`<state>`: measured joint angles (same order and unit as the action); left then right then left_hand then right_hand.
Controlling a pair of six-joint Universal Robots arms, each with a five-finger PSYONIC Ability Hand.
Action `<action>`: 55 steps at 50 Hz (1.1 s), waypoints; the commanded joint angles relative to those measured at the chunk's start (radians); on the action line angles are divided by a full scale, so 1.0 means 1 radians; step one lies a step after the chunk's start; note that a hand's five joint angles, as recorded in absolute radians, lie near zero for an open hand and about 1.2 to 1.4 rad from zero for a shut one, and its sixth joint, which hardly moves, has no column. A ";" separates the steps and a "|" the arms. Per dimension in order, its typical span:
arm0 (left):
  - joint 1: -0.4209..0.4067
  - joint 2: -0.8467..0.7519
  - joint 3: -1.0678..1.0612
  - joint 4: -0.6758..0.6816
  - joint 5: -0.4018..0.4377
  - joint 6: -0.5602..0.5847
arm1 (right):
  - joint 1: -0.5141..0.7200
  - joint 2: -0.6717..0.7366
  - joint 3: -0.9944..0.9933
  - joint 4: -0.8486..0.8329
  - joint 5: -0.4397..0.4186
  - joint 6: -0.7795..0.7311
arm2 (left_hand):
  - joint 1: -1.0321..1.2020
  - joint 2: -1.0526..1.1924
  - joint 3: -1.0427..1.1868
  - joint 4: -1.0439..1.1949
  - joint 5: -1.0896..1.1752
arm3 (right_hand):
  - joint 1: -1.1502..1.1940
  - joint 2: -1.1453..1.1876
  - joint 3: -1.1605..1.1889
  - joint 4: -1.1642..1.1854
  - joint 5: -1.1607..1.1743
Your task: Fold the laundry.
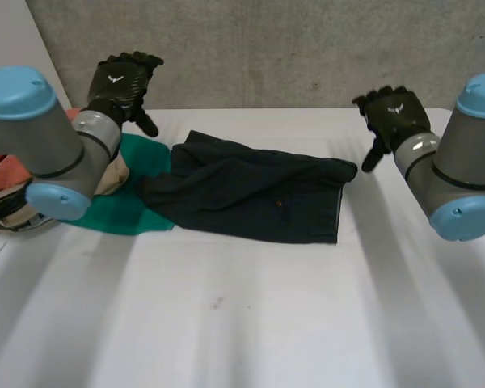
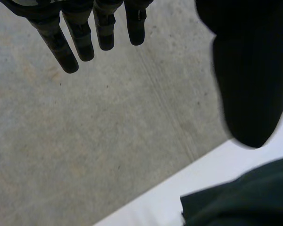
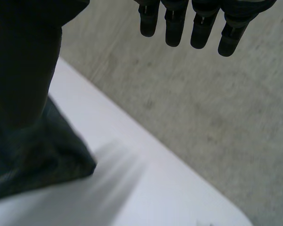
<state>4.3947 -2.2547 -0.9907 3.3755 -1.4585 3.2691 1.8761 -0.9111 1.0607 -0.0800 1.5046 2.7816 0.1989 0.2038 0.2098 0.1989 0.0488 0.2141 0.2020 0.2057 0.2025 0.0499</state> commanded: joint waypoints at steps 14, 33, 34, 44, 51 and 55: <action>0.020 -0.003 0.057 -0.782 0.078 0.327 | 0.069 0.028 -0.030 0.554 -0.079 -0.025 | 0.810 0.805 0.799 0.810 0.785 | 0.662 0.674 0.670 0.673 0.651; 0.000 -0.117 0.095 -0.641 0.047 0.406 | 0.103 -0.018 0.048 0.485 -0.078 0.058 | 0.191 0.186 0.180 0.191 0.166 | 0.360 0.373 0.369 0.372 0.350; -0.001 -0.126 0.101 -0.634 0.046 0.412 | 0.103 -0.018 0.054 0.474 -0.083 0.058 | 0.191 0.186 0.180 0.191 0.166 | 0.357 0.369 0.365 0.368 0.346; -0.009 -0.227 0.213 -0.631 0.001 0.481 | 0.106 0.077 0.070 0.304 -0.083 0.067 | 0.132 0.127 0.121 0.132 0.108 | 0.357 0.369 0.365 0.368 0.346; -0.012 -0.298 0.305 -0.631 -0.002 0.511 | 0.109 0.135 0.050 0.232 -0.067 0.030 | 0.161 0.156 0.150 0.161 0.137 | 0.389 0.401 0.397 0.401 0.379; -0.015 -0.327 0.336 -0.631 -0.006 0.524 | 0.112 0.166 0.036 0.197 -0.064 0.010 | 0.164 0.159 0.153 0.164 0.140 | 0.456 0.469 0.465 0.468 0.446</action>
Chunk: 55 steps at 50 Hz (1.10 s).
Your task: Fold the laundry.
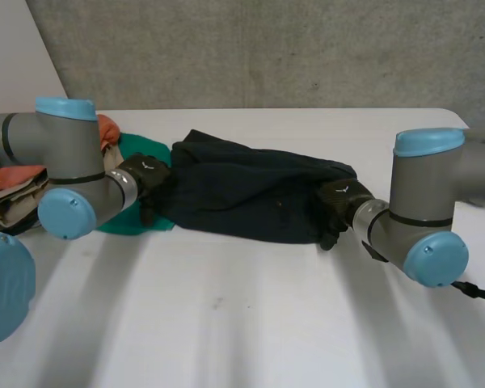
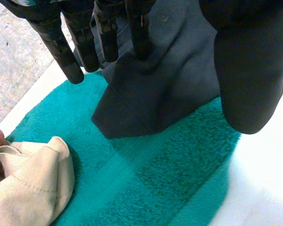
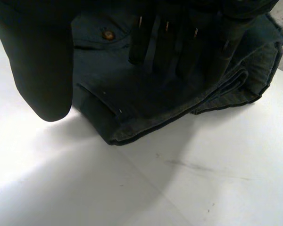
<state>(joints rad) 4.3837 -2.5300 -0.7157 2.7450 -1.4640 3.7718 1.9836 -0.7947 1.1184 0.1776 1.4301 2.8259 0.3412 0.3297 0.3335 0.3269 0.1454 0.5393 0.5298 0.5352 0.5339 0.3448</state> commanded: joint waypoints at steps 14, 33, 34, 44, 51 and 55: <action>-0.021 -0.055 0.082 0.005 0.007 0.019 | 0.008 -0.050 -0.009 -0.107 -0.026 0.001 | 0.128 0.139 0.135 0.142 0.149 | 0.857 0.866 0.861 0.862 0.877; -0.030 -0.075 0.079 0.070 -0.002 0.045 | 0.052 -0.365 0.015 -0.093 -0.102 0.219 | 0.523 0.534 0.531 0.537 0.544 | 0.857 0.866 0.861 0.862 0.877; -0.030 -0.073 0.078 0.074 -0.004 0.049 | 0.049 -0.359 0.017 -0.093 -0.100 0.214 | 0.643 0.655 0.651 0.657 0.664 | 0.857 0.866 0.861 0.862 0.877; -0.036 0.089 -0.022 0.087 -0.062 0.077 | -0.002 -0.219 0.020 -0.004 -0.036 0.069 | 1.055 1.067 1.063 1.069 1.076 | 0.857 0.866 0.861 0.862 0.877; -0.067 0.221 -0.139 0.071 0.014 0.106 | -0.014 -0.198 0.040 0.049 -0.036 0.041 | 1.055 1.067 1.063 1.069 1.076 | 0.658 0.668 0.662 0.664 0.678; -0.081 0.246 -0.165 0.055 0.031 0.128 | -0.012 -0.202 0.078 0.048 -0.031 0.072 | 1.055 1.067 1.063 1.069 1.076 | 0.156 0.165 0.160 0.161 0.176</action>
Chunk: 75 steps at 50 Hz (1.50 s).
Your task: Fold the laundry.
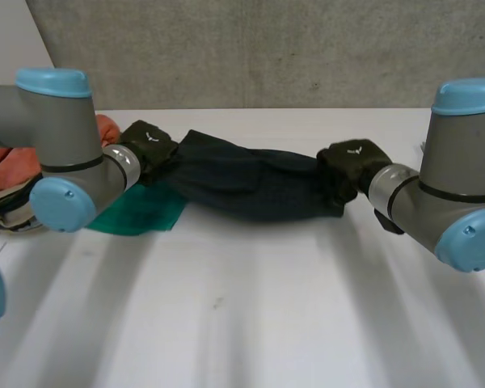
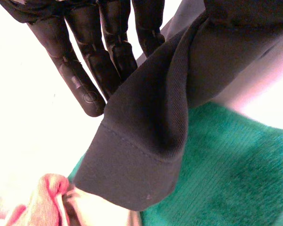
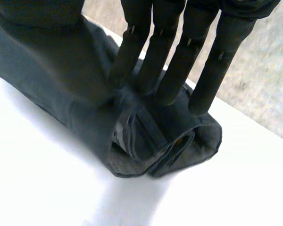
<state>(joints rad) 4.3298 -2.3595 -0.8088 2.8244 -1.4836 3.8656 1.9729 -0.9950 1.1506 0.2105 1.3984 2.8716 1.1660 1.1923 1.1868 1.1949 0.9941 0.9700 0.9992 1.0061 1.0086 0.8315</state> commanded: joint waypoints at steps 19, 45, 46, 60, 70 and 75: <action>-0.068 0.097 0.118 -0.342 0.002 -0.156 | 0.153 -0.005 0.296 -0.215 0.191 0.186 | 0.230 0.204 0.209 0.201 0.228 | -0.634 -0.663 -0.670 -0.673 -0.670; -0.119 0.299 0.217 -0.431 0.049 -0.449 | 0.132 -0.066 0.222 -0.287 0.315 0.253 | 0.230 0.204 0.209 0.201 0.228 | 0.426 0.397 0.390 0.388 0.390; -0.118 0.313 0.218 -0.431 0.049 -0.449 | 0.120 -0.111 0.227 -0.293 0.311 0.235 | 0.230 0.204 0.209 0.201 0.228 | 0.426 0.397 0.390 0.388 0.390; -0.036 0.641 0.365 -0.244 0.046 -0.472 | -0.048 -0.501 -0.095 -0.152 0.047 0.117 | 0.230 0.204 0.209 0.201 0.228 | 0.426 0.397 0.390 0.388 0.390; 0.021 0.490 0.422 -0.183 0.068 -0.494 | -0.108 -0.358 -0.289 -0.056 0.007 0.241 | 0.230 0.204 0.209 0.201 0.228 | 0.426 0.397 0.390 0.388 0.390; 0.025 0.349 0.376 -0.131 0.103 -0.489 | -0.088 -0.251 -0.261 -0.068 0.013 0.258 | 0.230 0.204 0.209 0.201 0.228 | 0.426 0.397 0.390 0.388 0.390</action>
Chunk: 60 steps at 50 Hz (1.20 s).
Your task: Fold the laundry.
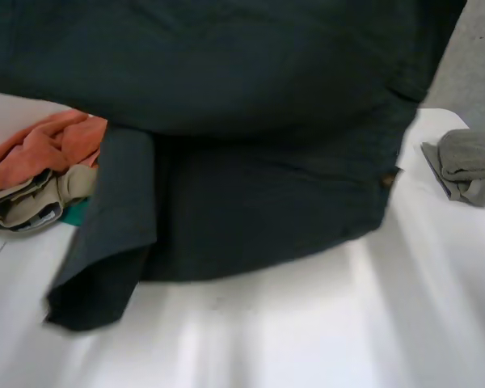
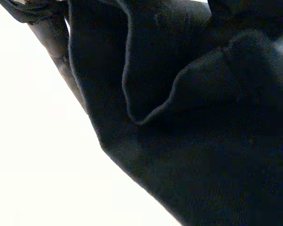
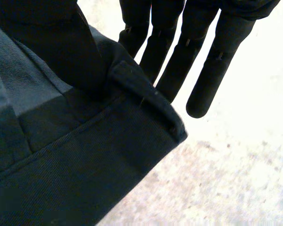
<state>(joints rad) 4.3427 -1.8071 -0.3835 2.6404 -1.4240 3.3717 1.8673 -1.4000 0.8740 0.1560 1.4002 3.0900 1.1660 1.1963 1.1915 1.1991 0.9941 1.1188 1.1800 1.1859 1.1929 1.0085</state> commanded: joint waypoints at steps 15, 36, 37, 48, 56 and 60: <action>0.020 -0.734 -0.052 0.450 0.070 -0.008 | 0.073 0.608 0.076 -0.441 0.212 -0.073 | 0.038 0.008 0.013 0.005 0.035 | 0.277 0.216 0.210 0.203 0.213; -0.005 -0.445 -0.315 0.270 -0.093 -0.014 | 0.096 0.446 0.137 -0.347 0.205 -0.258 | -0.991 -1.022 -1.017 -1.025 -0.994 | -0.944 -1.005 -1.011 -1.018 -1.008; -0.011 -0.422 -0.354 0.254 -0.087 -0.014 | 0.095 0.435 0.146 -0.307 0.195 -0.266 | -0.991 -1.022 -1.017 -1.025 -0.994 | -0.944 -1.005 -1.011 -1.018 -1.008; -0.133 -0.281 -0.771 0.254 -0.036 -0.028 | 0.033 0.355 0.402 0.114 0.019 -0.321 | -0.991 -1.022 -1.017 -1.025 -0.994 | -0.944 -1.005 -1.011 -1.018 -1.008; -0.202 -0.421 -0.766 0.322 -0.136 -0.006 | -0.011 0.319 0.586 -0.004 -0.030 -0.370 | -0.991 -1.022 -1.017 -1.025 -0.994 | -0.944 -1.005 -1.011 -1.018 -1.008; -0.212 -0.506 -0.717 0.320 -0.203 0.031 | -0.028 0.308 0.635 -0.065 -0.030 -0.396 | -0.991 -1.022 -1.017 -1.025 -0.994 | -0.944 -1.005 -1.011 -1.018 -1.008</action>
<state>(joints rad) 4.1550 -2.1811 -1.1685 2.9460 -1.5255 3.3585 1.8659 -1.0749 1.4231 0.2017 1.3729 2.7327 0.1886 0.2022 0.2090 0.1982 0.0491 0.2180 0.2053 0.2069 0.2115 0.0477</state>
